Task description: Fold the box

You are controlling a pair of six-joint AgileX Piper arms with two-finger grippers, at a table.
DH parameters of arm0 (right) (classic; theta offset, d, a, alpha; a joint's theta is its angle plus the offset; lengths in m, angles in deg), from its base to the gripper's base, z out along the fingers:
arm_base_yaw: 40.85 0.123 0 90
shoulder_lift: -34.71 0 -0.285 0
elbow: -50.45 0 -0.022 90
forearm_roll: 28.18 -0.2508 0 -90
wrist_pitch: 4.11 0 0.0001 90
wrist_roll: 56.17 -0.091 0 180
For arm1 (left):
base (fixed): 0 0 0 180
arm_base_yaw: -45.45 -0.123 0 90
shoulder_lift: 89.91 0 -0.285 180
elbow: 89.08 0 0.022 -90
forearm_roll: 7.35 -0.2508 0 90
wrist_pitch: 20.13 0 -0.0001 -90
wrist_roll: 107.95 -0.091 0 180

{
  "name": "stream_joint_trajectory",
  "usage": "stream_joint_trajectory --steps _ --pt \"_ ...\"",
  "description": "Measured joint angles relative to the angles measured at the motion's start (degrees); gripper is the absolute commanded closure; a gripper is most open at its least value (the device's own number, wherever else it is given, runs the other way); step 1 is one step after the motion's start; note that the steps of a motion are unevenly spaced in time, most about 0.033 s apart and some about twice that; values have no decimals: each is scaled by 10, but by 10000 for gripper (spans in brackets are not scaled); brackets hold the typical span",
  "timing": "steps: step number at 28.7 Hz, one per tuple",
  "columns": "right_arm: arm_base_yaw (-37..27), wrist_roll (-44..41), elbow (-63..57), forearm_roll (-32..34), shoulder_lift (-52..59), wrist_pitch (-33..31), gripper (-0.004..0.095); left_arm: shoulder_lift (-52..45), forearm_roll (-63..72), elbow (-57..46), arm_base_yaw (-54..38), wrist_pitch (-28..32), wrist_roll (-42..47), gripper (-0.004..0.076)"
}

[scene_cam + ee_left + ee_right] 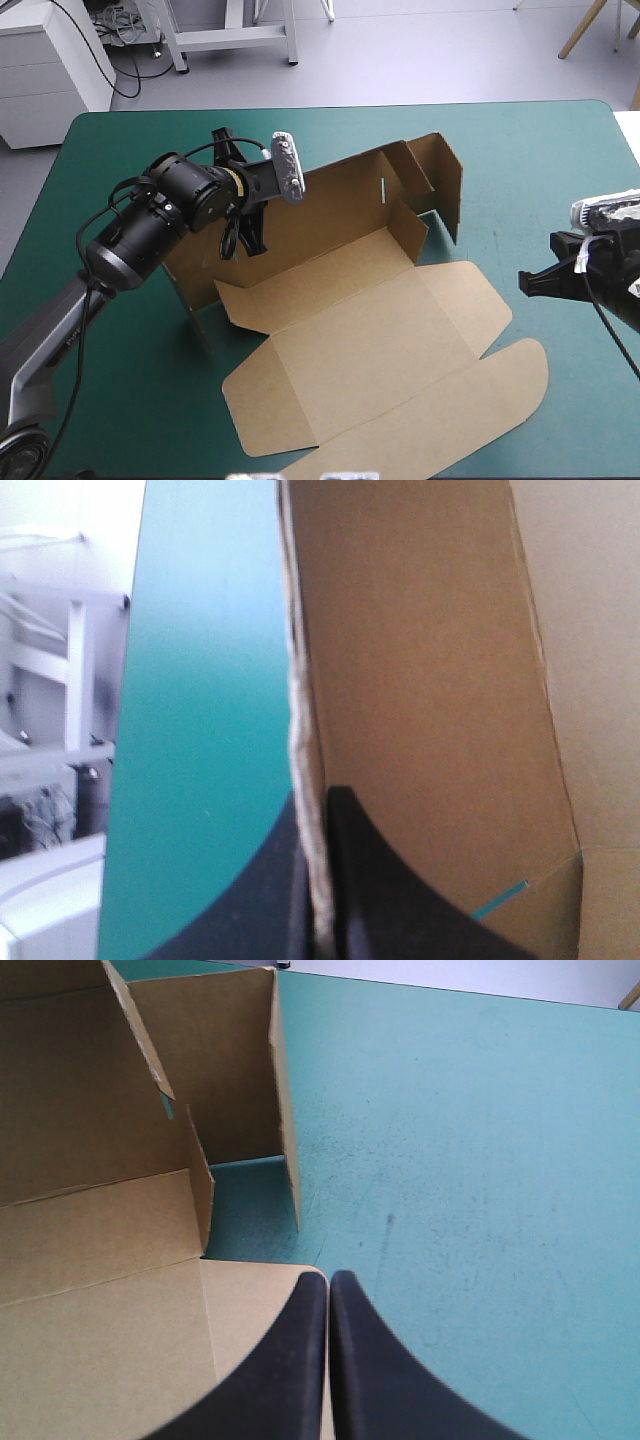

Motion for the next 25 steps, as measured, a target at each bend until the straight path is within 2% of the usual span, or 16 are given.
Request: stream_joint_trajectory --steps 11,22,25 --pt "0 0 0 0 0 -1 922 -29 -18 -74 23 70 -93 734" --pt "0 -2 0 -9 1 -15 922 -124 -29 -223 26 206 -159 734" --pt "0 -2 3 -17 1 -29 921 -134 -39 -261 26 269 -169 734"
